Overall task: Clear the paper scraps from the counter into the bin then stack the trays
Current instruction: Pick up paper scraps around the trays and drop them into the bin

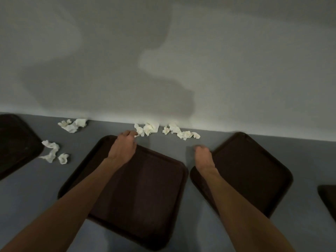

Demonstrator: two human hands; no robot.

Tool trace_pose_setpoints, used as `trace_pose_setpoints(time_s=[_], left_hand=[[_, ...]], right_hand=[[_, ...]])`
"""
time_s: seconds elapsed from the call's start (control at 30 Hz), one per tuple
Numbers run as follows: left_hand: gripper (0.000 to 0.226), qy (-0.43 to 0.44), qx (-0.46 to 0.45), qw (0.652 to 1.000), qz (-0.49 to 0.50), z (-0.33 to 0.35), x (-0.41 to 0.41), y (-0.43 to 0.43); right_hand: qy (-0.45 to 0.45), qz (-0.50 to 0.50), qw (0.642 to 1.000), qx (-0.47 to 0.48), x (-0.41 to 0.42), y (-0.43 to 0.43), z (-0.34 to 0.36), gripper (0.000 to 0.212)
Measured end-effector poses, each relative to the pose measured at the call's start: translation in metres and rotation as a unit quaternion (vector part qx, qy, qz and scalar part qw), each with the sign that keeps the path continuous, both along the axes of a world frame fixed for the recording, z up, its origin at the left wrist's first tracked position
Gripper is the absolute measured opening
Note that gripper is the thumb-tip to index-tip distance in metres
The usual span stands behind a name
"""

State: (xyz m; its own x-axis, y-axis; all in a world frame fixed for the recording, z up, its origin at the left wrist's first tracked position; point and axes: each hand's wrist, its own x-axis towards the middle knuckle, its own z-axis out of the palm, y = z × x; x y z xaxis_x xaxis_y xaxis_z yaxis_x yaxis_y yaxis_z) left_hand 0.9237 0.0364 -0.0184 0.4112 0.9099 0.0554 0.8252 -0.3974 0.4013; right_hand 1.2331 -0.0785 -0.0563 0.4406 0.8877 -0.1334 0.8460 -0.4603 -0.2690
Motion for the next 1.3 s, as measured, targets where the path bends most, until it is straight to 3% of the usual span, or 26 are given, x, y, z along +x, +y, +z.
trace_pose_setpoints(time_s=[0.17,0.3,0.47,0.63,0.87,1.3], left_hand=[[0.045,0.014,-0.013,1.0,-0.013,-0.015,0.013,0.049],[0.036,0.03,-0.043,0.999,-0.013,-0.025,0.024,0.054],[0.025,0.018,-0.049,0.999,0.007,-0.028,0.026,0.049],[0.018,-0.043,-0.02,0.999,-0.007,0.0,0.039,0.029],[0.016,-0.132,0.009,0.987,-0.09,0.044,0.096,-0.075],[0.011,-0.221,-0.06,0.942,-0.244,0.075,0.298,-0.379]], right_hand=[[-0.023,0.004,1.0,0.0,-0.013,-0.005,0.001,0.03],[-0.049,0.012,0.999,-0.006,-0.014,-0.014,-0.001,0.029],[-0.012,0.002,1.0,0.001,-0.004,-0.018,-0.002,0.025],[0.125,-0.097,0.971,0.181,0.001,-0.036,0.016,0.008],[0.196,-0.134,0.912,0.335,-0.004,-0.137,0.066,0.008],[0.185,-0.313,0.828,0.426,0.098,-0.475,0.091,0.011]])
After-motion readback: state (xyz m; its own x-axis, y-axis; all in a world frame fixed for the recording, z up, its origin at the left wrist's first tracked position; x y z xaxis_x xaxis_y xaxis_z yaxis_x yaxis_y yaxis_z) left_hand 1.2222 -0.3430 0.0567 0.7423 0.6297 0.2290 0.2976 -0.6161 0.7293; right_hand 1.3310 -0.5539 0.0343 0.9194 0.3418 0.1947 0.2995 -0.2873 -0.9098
